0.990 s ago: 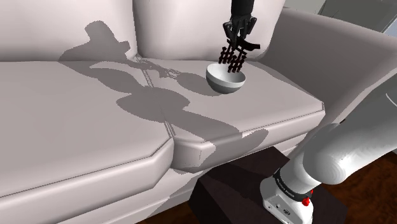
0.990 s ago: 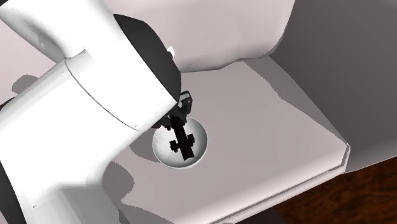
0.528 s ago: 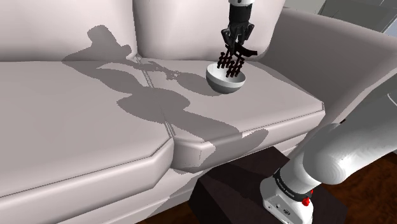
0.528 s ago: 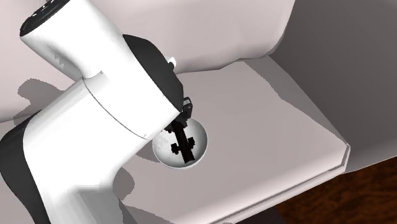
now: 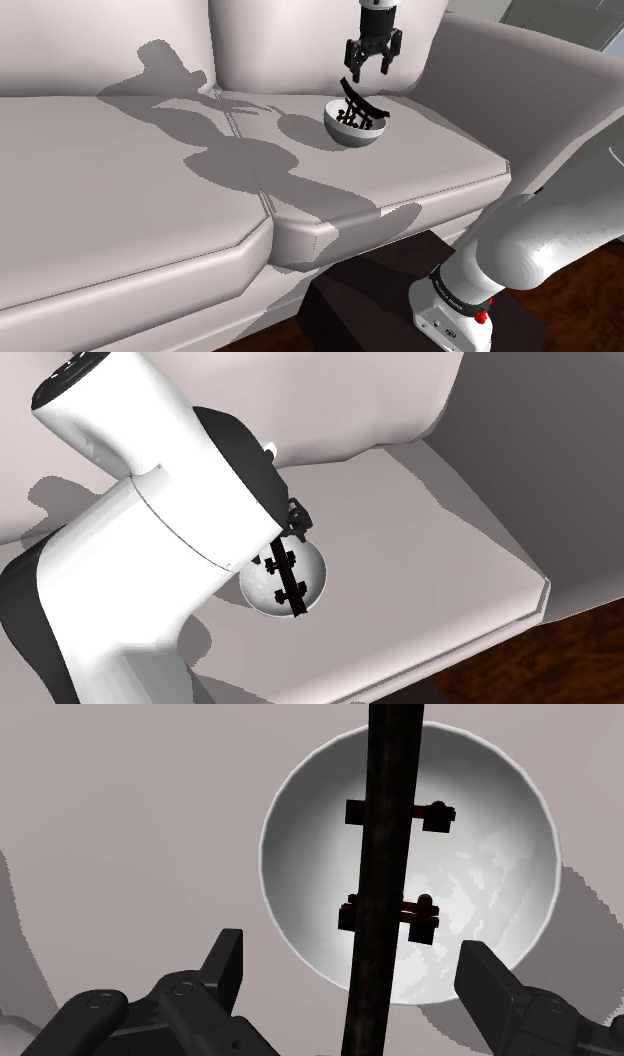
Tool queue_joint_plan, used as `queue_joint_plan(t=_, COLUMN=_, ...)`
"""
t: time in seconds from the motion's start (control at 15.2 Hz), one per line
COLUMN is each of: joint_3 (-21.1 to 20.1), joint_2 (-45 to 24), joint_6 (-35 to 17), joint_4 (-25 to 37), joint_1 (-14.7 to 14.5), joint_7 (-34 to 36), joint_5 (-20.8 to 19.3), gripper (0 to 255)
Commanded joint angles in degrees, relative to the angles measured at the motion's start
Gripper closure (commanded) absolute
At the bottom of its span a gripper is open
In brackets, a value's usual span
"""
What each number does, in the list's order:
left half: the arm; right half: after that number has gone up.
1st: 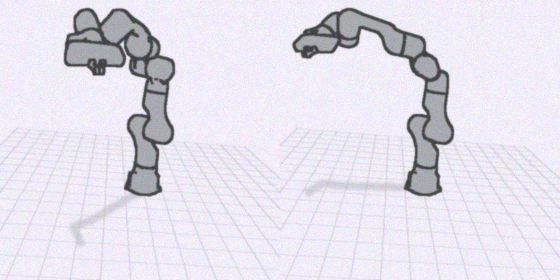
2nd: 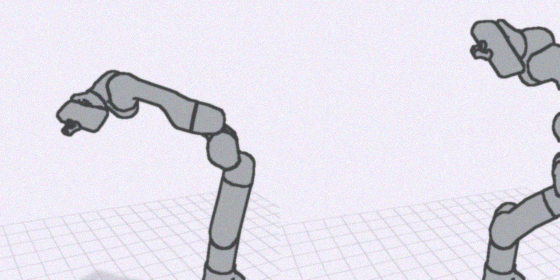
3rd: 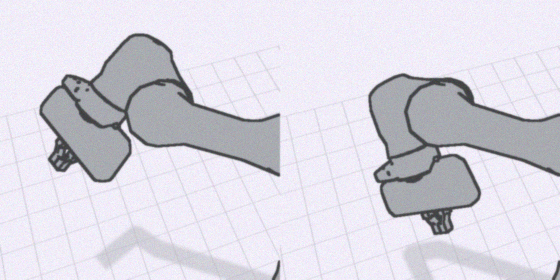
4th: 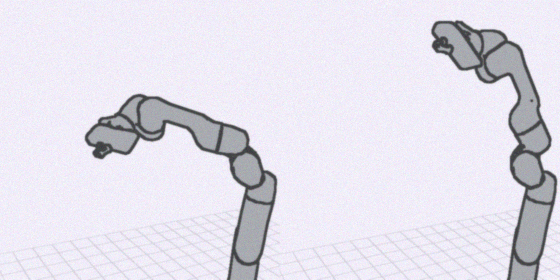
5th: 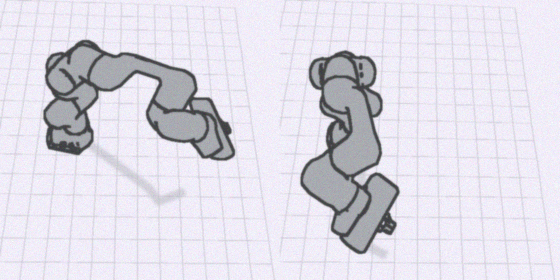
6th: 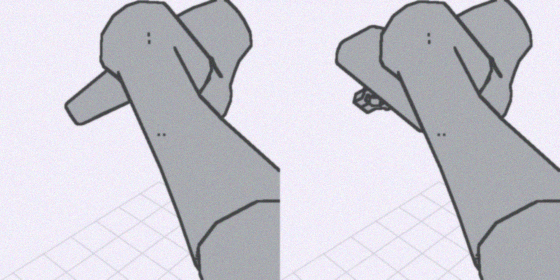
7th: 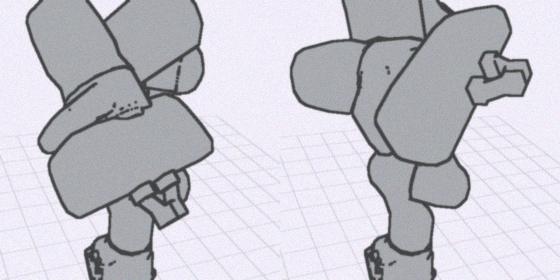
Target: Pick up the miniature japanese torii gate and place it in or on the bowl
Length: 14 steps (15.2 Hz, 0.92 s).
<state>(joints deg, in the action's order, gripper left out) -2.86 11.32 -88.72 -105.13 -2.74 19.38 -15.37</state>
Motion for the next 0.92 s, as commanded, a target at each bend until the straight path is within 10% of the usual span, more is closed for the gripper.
queue_joint_plan(t=0.0, joint_3=0.0, joint_2=0.0, joint_6=0.0, joint_4=0.0, joint_1=0.0, joint_7=0.0, joint_5=0.0, gripper=0)
queue_joint_plan(t=0.86, joint_3=-1.2, joint_2=-2.6, joint_6=7.5, joint_4=10.0, joint_1=-0.6, joint_7=-0.2, joint_5=0.0, gripper=0)
